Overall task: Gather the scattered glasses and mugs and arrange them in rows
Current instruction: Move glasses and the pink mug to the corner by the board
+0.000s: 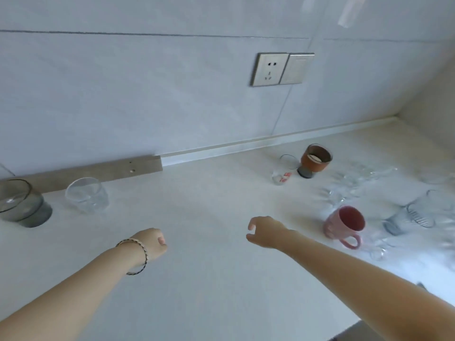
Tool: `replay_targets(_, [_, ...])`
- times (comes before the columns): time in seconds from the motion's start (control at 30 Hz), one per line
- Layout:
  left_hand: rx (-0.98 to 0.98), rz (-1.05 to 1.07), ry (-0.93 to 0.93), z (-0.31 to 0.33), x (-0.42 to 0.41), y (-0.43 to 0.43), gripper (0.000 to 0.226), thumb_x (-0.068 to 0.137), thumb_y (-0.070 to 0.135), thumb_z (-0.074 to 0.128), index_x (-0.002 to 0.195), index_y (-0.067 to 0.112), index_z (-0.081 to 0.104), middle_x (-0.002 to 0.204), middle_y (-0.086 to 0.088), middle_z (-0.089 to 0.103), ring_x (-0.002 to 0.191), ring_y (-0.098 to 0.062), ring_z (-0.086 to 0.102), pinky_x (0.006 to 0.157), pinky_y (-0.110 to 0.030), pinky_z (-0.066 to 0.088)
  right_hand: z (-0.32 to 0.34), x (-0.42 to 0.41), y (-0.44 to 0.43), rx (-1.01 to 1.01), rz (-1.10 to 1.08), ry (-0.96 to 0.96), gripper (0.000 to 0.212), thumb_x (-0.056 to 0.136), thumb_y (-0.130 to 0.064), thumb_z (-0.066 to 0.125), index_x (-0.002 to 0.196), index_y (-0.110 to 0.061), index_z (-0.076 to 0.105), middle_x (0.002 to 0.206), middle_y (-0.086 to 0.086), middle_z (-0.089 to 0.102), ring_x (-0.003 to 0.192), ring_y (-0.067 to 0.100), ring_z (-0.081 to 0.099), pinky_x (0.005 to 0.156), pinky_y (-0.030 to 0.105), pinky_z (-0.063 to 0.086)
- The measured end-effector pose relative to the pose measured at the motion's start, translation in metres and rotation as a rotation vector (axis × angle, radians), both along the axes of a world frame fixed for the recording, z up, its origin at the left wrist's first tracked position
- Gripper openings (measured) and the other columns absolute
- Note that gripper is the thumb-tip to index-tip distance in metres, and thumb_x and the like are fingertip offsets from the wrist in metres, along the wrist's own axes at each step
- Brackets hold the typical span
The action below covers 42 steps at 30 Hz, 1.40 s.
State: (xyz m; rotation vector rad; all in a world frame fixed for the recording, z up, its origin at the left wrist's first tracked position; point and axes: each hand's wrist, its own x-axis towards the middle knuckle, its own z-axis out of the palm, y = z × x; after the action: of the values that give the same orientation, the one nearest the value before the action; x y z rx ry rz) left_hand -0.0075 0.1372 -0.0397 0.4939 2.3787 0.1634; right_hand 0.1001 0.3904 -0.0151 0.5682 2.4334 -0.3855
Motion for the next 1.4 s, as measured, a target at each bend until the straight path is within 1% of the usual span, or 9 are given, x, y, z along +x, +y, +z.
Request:
replay_targets(0.17, [0.027, 0.021, -0.008, 0.002, 0.062, 0.116, 0.022, 0.092, 0.019, 0.045, 0.106, 0.015, 0.061, 0.114, -0.007, 0.06, 0.116, -0.022, 0.056, 0.089, -0.023, 0.041, 0.023, 0.061, 0.126, 0.171, -0.069, 0.124, 0.038, 0.092, -0.031, 0.046, 0.127, -0.017, 0.052, 0.131, 0.006, 0.053, 0.121, 0.027, 0.052, 0.097, 0.033, 0.043])
replay_targets(0.37, [0.073, 0.028, -0.064, 0.011, 0.121, 0.201, 0.016, 0.091, 0.022, 0.045, 0.099, 0.02, 0.059, 0.123, -0.003, 0.059, 0.109, -0.019, 0.055, 0.091, -0.022, 0.041, 0.022, 0.098, 0.219, 0.228, -0.183, 0.165, 0.067, 0.08, -0.054, 0.056, 0.136, -0.021, 0.038, 0.132, 0.007, 0.045, 0.123, 0.026, 0.047, 0.091, 0.035, 0.045])
replay_targets(0.5, [0.074, 0.03, -0.059, 0.017, 0.135, 0.215, 0.006, 0.091, 0.023, 0.044, 0.09, 0.024, 0.05, 0.114, -0.001, 0.058, 0.093, -0.015, 0.048, 0.08, -0.019, 0.035, 0.0, 0.104, 0.227, 0.227, -0.177, 0.133, 0.078, 0.072, -0.049, 0.063, 0.136, -0.018, 0.031, 0.128, 0.006, 0.041, 0.115, 0.027, 0.052, 0.07, 0.031, 0.046])
replay_targets(0.77, [-0.02, 0.165, -0.054, 0.014, 0.134, 0.175, 0.015, 0.091, 0.023, 0.045, 0.099, 0.019, 0.057, 0.118, -0.002, 0.058, 0.094, -0.015, 0.048, 0.085, -0.024, 0.04, -0.015, 0.107, 0.227, 0.134, -0.253, 0.227, 0.073, 0.074, -0.046, 0.064, 0.133, -0.016, 0.031, 0.121, 0.007, 0.039, 0.111, 0.031, 0.051, 0.07, 0.032, 0.046])
replay_targets(0.97, [-0.058, 0.23, -0.084, 0.009, 0.136, 0.12, 0.021, 0.091, 0.02, 0.043, 0.104, 0.018, 0.059, 0.099, 0.005, 0.047, 0.093, -0.013, 0.046, 0.083, -0.021, 0.037, -0.005, 0.086, 0.186, 0.078, -0.032, 0.191, 0.078, 0.067, -0.04, 0.071, 0.134, -0.027, 0.034, 0.125, 0.003, 0.039, 0.112, 0.028, 0.05, 0.073, 0.031, 0.048])
replay_targets(1.1, [-0.065, 0.288, -0.099, 0.012, 0.122, 0.072, 0.012, 0.09, 0.016, 0.042, 0.091, 0.022, 0.052, 0.091, 0.002, 0.047, 0.086, -0.018, 0.045, 0.07, -0.022, 0.035, 0.003, 0.052, 0.118, -0.076, 0.061, 0.202, 0.085, 0.063, -0.042, 0.071, 0.137, -0.03, 0.032, 0.123, 0.0, 0.039, 0.108, 0.025, 0.054, 0.082, 0.033, 0.052])
replay_targets(1.2, [-0.054, 0.344, -0.111, 0.012, 0.103, 0.028, 0.02, 0.091, 0.017, 0.042, 0.101, 0.017, 0.059, 0.092, 0.002, 0.048, 0.088, -0.018, 0.047, 0.074, -0.023, 0.036, 0.009, 0.021, 0.053, -0.139, 0.137, 0.243, 0.082, 0.066, -0.045, 0.07, 0.137, -0.03, 0.033, 0.124, -0.001, 0.039, 0.107, 0.024, 0.055, 0.087, 0.033, 0.051])
replay_targets(1.3, [-0.069, 0.378, -0.123, 0.007, 0.08, -0.022, 0.025, 0.088, 0.015, 0.043, 0.066, 0.026, 0.044, 0.078, 0.0, 0.04, 0.079, -0.02, 0.039, 0.057, -0.024, 0.029, 0.012, -0.016, -0.011, -0.171, 0.191, 0.271, 0.081, 0.068, -0.046, 0.069, 0.138, -0.03, 0.033, 0.125, 0.0, 0.038, 0.106, 0.024, 0.056, 0.086, 0.033, 0.051])
replay_targets(1.4, [-0.056, 0.426, -0.104, 0.0, 0.053, -0.068, 0.036, 0.085, 0.013, 0.043, 0.056, 0.027, 0.026, 0.074, 0.001, 0.035, 0.077, -0.018, 0.034, 0.05, -0.022, 0.018, 0.009, -0.063, -0.065, -0.198, 0.199, 0.262, 0.08, 0.067, -0.041, 0.07, 0.137, -0.027, 0.035, 0.125, 0.002, 0.038, 0.105, 0.025, 0.056, 0.084, 0.033, 0.052])
